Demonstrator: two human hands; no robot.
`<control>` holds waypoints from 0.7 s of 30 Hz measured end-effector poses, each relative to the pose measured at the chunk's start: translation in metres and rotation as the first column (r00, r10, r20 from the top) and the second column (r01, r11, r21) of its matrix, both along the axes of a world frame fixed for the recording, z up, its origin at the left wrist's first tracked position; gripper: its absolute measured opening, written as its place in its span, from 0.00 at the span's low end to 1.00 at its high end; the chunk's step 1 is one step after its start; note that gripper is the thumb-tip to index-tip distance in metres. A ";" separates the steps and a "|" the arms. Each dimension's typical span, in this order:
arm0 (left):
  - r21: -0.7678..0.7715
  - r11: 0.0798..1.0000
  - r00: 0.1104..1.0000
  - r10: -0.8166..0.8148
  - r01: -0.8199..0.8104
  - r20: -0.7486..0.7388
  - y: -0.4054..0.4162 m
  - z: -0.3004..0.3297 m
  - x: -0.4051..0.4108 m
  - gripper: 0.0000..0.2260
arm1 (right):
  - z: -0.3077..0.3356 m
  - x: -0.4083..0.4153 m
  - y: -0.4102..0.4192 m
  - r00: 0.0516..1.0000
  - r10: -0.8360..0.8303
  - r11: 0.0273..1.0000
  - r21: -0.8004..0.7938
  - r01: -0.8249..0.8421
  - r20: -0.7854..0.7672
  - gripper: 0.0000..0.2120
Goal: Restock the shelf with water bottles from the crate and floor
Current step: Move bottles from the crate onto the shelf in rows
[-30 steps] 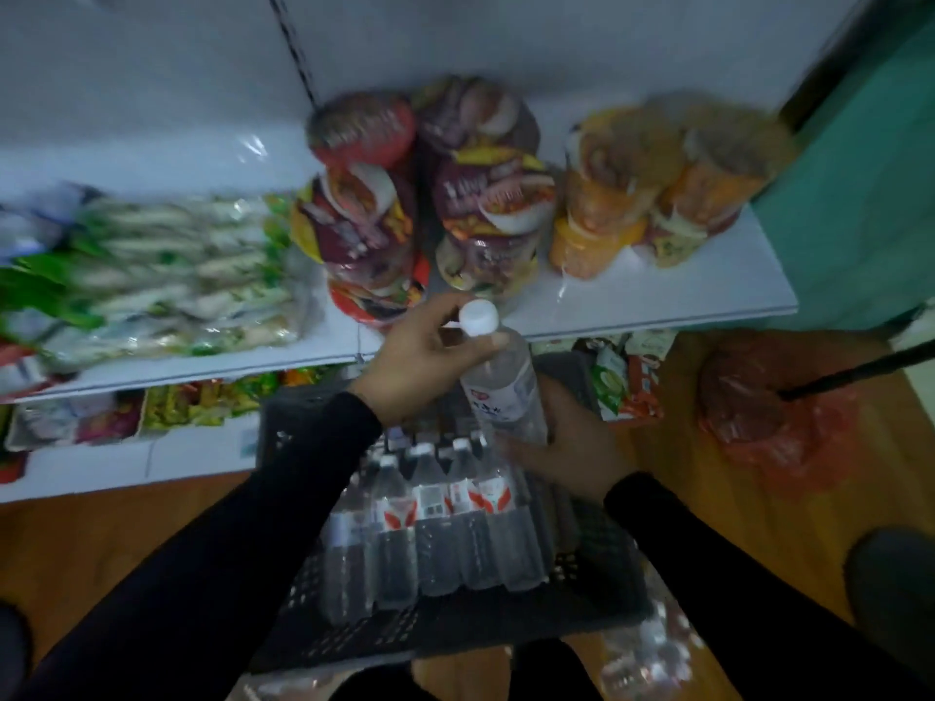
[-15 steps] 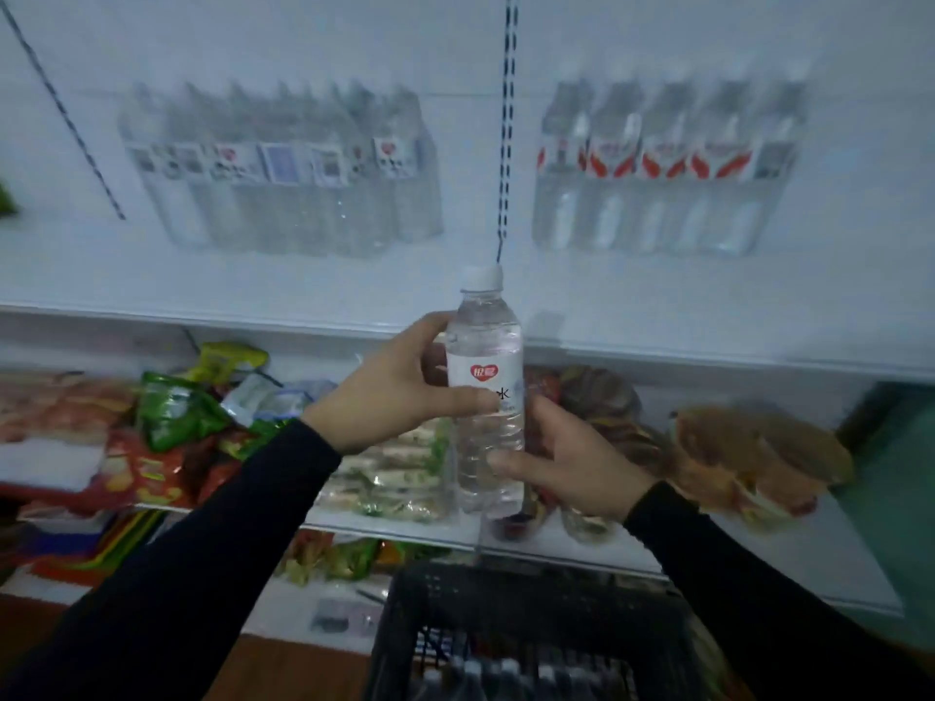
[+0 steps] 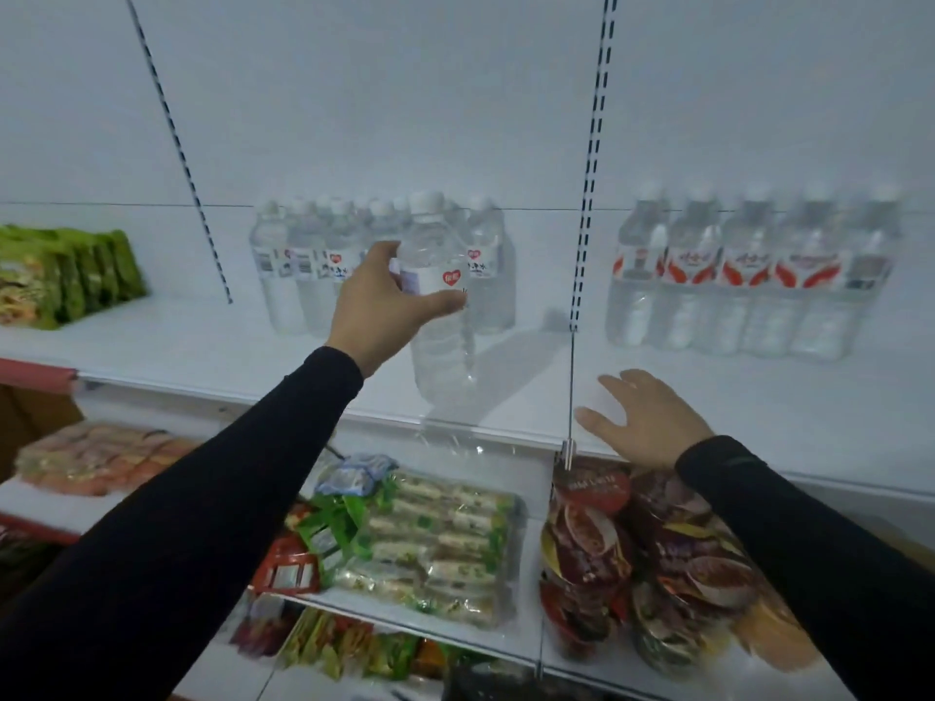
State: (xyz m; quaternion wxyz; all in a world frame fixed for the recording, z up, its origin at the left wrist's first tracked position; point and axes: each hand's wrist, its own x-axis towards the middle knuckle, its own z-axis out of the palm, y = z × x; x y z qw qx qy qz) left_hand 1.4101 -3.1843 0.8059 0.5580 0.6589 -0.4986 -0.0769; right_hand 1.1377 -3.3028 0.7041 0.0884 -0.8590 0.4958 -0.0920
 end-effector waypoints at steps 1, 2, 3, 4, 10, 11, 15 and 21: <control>-0.002 1.000 1.000 0.028 -0.028 0.014 -0.011 -0.001 0.000 0.43 | -0.002 -0.003 -0.005 0.998 -0.016 0.999 0.028 0.018 -0.055 0.41; -0.001 0.999 0.998 0.054 -0.054 0.034 -0.021 -0.002 -0.001 0.42 | -0.003 -0.003 -0.008 0.995 -0.019 0.999 0.039 0.023 -0.096 0.42; 0.002 0.997 0.996 0.076 -0.076 0.048 -0.033 -0.003 -0.003 0.42 | -0.004 -0.003 -0.010 0.992 -0.019 0.999 0.031 0.023 -0.128 0.42; 0.001 0.995 0.994 0.096 -0.096 0.057 -0.044 -0.003 -0.005 0.42 | -0.005 -0.001 -0.012 0.989 -0.022 1.000 0.018 0.025 -0.148 0.42; 0.026 0.976 0.970 0.211 -0.215 0.121 -0.101 -0.017 -0.027 0.34 | -0.008 -0.004 -0.014 0.994 -0.010 1.000 -0.005 0.010 -0.111 0.43; 0.026 0.972 0.964 0.230 -0.236 0.130 -0.107 -0.022 -0.029 0.34 | -0.009 -0.004 -0.014 0.994 -0.009 1.000 -0.004 0.008 -0.111 0.44; 0.010 0.961 0.953 0.272 -0.276 0.133 -0.119 -0.039 -0.032 0.36 | -0.009 -0.003 -0.015 0.994 -0.006 1.000 -0.008 0.005 -0.108 0.42; 0.067 0.974 0.967 0.204 -0.216 0.150 -0.103 -0.069 -0.034 0.35 | -0.005 -0.003 -0.011 0.994 -0.002 1.000 -0.012 0.001 -0.107 0.41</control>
